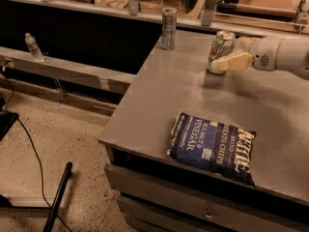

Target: Move 7up can near blue chip bag

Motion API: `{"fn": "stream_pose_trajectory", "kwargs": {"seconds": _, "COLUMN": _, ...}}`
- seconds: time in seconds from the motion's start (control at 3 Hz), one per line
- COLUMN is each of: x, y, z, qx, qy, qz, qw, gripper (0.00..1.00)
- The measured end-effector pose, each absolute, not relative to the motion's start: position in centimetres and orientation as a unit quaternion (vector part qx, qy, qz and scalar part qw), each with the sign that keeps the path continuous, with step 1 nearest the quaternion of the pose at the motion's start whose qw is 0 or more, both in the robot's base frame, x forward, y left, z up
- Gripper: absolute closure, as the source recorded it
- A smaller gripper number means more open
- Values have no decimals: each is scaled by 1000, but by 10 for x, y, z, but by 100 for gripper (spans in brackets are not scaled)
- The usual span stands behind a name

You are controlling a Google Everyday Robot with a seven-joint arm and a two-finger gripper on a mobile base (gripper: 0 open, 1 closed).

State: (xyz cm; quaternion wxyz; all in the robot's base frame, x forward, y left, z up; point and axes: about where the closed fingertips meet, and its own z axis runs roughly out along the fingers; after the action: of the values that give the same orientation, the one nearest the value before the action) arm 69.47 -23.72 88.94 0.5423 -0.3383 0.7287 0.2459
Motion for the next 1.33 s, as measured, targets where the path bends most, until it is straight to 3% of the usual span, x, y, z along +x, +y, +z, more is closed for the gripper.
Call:
{"fn": "stream_pose_trajectory", "kwargs": {"seconds": 1.0, "x": 704, "y": -216, "z": 888, "qx": -366, "qy": 676, "qz": 270, "qw": 580, "gripper": 0}}
{"fn": "stream_pose_trajectory", "kwargs": {"seconds": 1.33, "x": 704, "y": -212, "z": 887, "qx": -368, "qy": 675, "qz": 271, "qw": 579, "gripper": 18}}
